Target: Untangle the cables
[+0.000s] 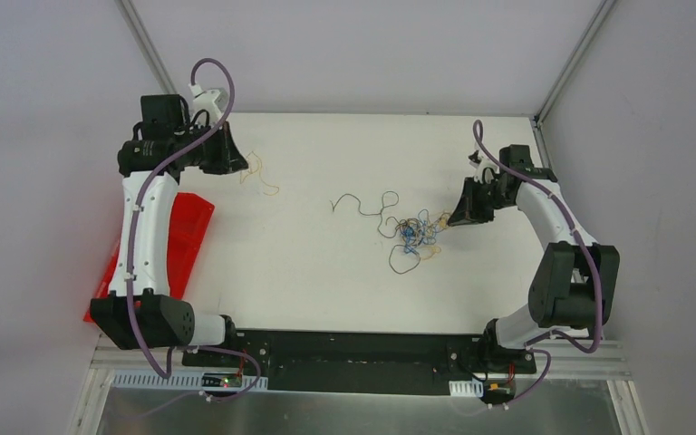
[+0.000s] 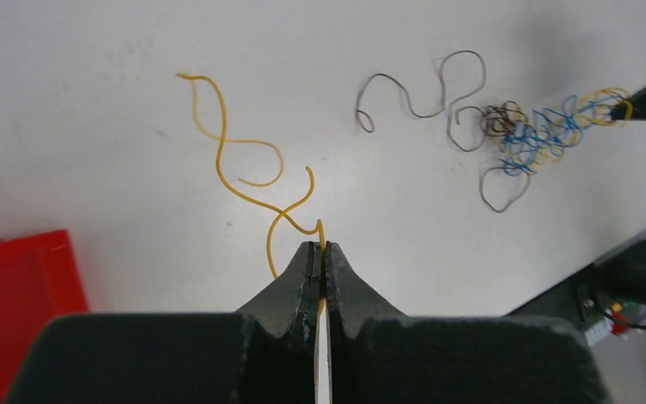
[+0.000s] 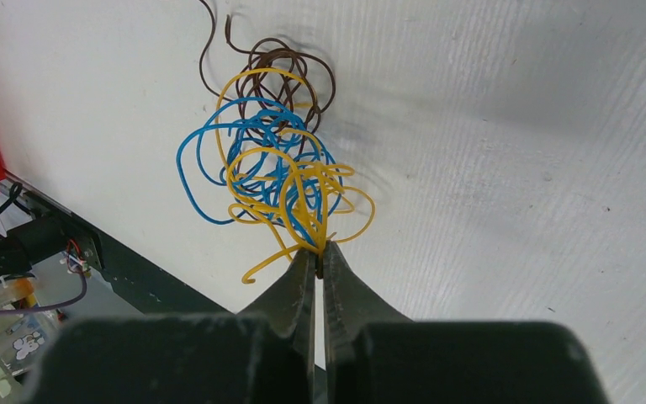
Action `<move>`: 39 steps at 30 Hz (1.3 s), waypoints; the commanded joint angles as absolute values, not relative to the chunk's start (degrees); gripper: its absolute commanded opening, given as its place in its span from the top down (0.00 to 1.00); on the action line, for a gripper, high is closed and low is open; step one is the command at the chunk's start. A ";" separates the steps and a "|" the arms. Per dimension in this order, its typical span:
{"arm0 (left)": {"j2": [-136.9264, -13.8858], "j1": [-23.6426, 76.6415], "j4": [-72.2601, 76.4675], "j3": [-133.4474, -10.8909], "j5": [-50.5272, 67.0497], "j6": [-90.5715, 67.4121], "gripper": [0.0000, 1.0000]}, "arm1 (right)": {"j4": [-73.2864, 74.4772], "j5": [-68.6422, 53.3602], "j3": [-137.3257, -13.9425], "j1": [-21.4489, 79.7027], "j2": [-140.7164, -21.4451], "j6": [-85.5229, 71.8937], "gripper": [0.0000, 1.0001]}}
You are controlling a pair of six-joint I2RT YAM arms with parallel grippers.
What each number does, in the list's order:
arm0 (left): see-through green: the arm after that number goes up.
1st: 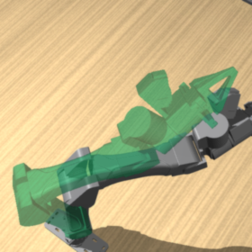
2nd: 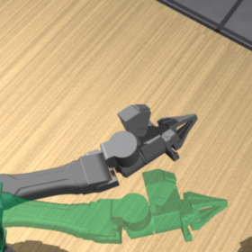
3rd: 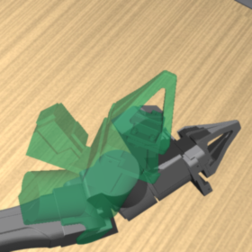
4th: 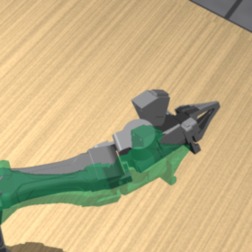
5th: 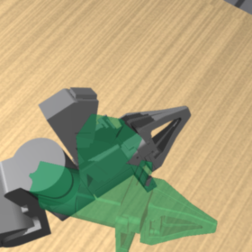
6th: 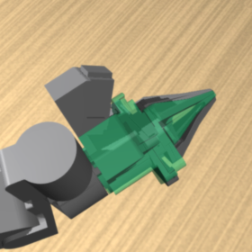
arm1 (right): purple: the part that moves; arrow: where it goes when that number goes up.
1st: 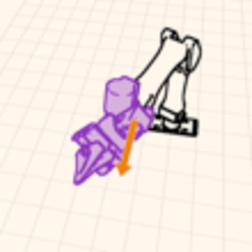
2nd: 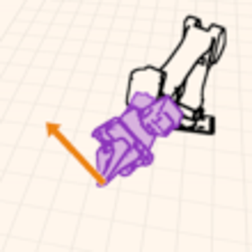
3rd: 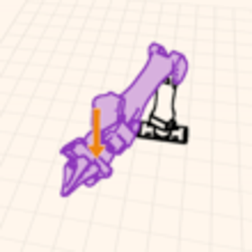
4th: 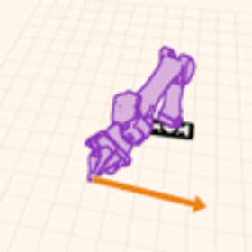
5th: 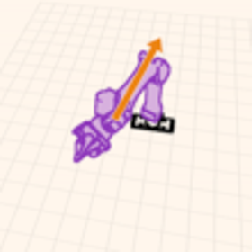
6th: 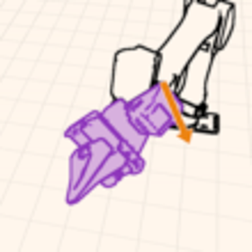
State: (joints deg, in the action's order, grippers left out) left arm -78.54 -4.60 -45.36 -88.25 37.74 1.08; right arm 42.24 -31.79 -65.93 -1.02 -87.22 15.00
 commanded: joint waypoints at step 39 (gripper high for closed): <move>-99.84 -34.09 -69.40 -109.12 28.23 22.80 0.45 | 40.50 -37.50 -64.15 -0.13 -83.50 9.26 1.00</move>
